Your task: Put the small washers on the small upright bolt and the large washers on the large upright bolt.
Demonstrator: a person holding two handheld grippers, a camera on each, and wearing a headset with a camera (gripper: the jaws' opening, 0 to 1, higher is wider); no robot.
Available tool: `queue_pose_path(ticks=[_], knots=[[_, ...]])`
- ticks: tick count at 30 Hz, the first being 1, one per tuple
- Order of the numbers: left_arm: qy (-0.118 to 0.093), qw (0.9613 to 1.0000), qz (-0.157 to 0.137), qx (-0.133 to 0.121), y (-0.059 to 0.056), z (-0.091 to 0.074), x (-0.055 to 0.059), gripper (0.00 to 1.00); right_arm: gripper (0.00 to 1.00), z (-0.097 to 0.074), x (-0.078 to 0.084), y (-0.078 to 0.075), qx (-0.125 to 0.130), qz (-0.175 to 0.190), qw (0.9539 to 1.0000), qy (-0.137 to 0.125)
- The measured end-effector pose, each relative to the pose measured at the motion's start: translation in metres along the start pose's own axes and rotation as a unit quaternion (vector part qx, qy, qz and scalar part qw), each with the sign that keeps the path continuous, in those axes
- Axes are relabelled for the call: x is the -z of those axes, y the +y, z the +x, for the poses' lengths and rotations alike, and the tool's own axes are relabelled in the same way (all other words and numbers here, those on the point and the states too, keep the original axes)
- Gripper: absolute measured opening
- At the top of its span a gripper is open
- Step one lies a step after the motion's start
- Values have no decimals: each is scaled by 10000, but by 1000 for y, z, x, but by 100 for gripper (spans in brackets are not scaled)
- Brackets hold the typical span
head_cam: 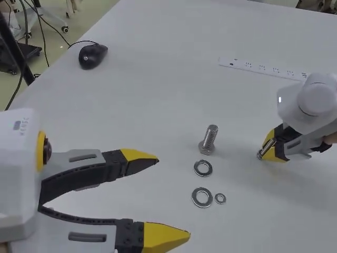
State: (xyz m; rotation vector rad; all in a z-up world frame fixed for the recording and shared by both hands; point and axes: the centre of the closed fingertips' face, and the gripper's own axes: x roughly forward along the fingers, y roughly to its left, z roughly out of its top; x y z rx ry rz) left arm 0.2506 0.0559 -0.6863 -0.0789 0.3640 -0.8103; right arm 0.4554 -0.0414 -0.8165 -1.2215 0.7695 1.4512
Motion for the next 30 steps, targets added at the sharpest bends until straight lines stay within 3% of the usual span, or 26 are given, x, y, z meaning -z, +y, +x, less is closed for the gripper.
queue_pose_path(ticks=[11,16,21,23,30], knots=[[-28,10000,60,10,-3,-3,-2,59,16,-17,3,4,109,120,9998,-63],[-16,9999,127,39,-7,-4,-3,59,16,-26,6,12,130,137,9998,-42],[-58,9996,287,50,-12,-5,-9,59,16,-37,5,25,148,169,9997,-60],[88,9990,432,60,-13,-4,-7,59,16,-39,2,32,151,124,9998,-64],[-37,9986,521,106,-20,-6,-15,59,16,-42,-16,55,66,-40,9998,-166]])
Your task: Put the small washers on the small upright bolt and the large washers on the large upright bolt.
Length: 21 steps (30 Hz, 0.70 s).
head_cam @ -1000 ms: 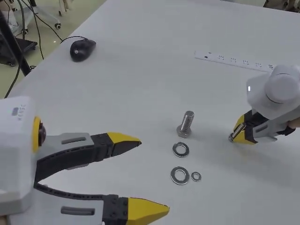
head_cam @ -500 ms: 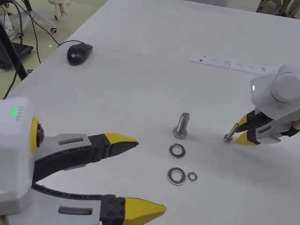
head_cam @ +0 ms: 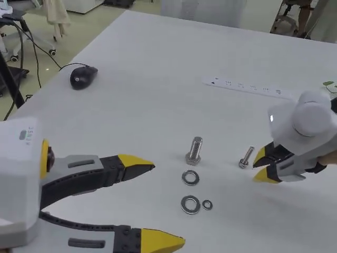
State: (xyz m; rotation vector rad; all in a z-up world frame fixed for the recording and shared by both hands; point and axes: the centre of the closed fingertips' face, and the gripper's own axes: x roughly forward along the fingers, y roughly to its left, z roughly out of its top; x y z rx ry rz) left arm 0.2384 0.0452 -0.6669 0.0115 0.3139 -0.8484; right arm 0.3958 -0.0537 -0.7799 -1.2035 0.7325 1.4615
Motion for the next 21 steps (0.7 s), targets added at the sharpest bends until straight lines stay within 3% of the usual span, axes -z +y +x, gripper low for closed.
queue_pose_path(ticks=[10,21], knots=[[20,9999,107,-5,-2,-8,1,60,15,9,-25,27,-232,-185,9995,-125],[-97,9999,120,-47,2,-16,-3,61,16,33,-45,43,-587,-383,9975,-87]])
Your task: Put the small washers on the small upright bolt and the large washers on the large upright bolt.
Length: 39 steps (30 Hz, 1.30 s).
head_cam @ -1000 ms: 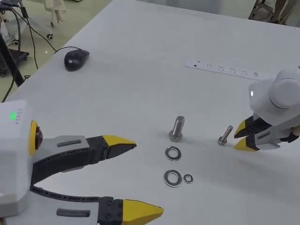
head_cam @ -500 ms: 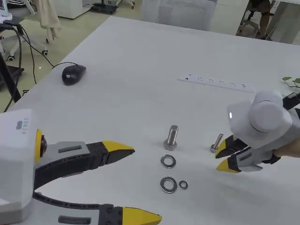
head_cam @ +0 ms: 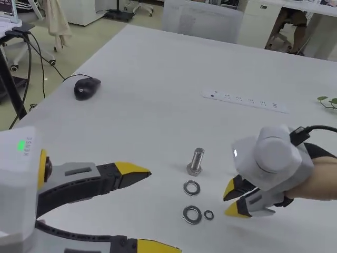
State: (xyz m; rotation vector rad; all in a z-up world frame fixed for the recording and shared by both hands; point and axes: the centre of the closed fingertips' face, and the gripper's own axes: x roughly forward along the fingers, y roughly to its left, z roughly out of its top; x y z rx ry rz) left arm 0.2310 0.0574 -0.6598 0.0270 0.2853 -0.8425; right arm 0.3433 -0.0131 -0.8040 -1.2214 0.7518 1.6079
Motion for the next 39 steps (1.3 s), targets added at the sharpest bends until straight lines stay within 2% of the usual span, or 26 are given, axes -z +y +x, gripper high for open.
queue_pose_path(ticks=[5,13,19,29,39], knots=[[28,10000,-3,-58,5,-2,2,61,17,12,-6,2,-107,-15,9999,-20],[58,9999,-9,-91,9,-2,5,61,19,26,-6,5,-245,-60,9997,30],[31,9999,-65,-104,10,1,7,61,19,28,-8,4,-320,-36,9995,13],[-7,9999,-100,-107,11,2,6,61,18,28,-8,6,-338,-234,9991,33],[5,9998,-135,-116,7,2,8,61,13,29,-8,6,-309,-235,9992,30]])
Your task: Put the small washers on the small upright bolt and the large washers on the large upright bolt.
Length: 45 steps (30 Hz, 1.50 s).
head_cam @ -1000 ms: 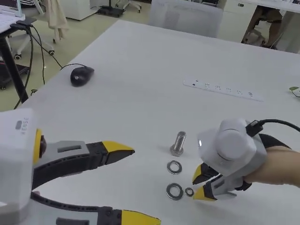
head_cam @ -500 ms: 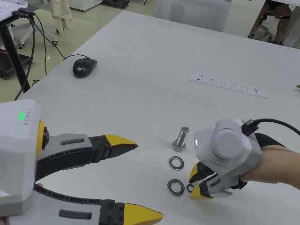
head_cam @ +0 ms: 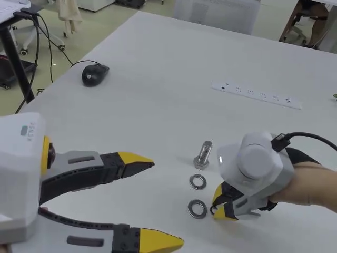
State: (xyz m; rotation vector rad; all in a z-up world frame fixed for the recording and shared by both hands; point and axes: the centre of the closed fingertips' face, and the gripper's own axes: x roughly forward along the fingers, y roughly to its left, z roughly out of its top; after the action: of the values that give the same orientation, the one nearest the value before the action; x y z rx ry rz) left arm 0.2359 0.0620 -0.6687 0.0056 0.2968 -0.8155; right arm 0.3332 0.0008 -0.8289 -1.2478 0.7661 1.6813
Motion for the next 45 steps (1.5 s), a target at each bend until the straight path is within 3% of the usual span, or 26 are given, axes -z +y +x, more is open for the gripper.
queue_pose_path(ticks=[6,14,30,36,45], knots=[[39,10000,6,0,-2,1,1,61,12,-3,3,0,1,129,9999,9],[65,10000,36,41,-3,6,0,61,12,-21,20,-5,156,407,9990,-52],[65,9999,35,112,-3,14,-4,61,12,-63,74,-18,597,903,9941,105],[126,9997,37,182,-5,18,-1,61,12,-79,89,-29,787,1033,9914,183],[141,9997,2,208,-5,21,-1,60,12,-97,88,-56,1053,1152,9877,73]])
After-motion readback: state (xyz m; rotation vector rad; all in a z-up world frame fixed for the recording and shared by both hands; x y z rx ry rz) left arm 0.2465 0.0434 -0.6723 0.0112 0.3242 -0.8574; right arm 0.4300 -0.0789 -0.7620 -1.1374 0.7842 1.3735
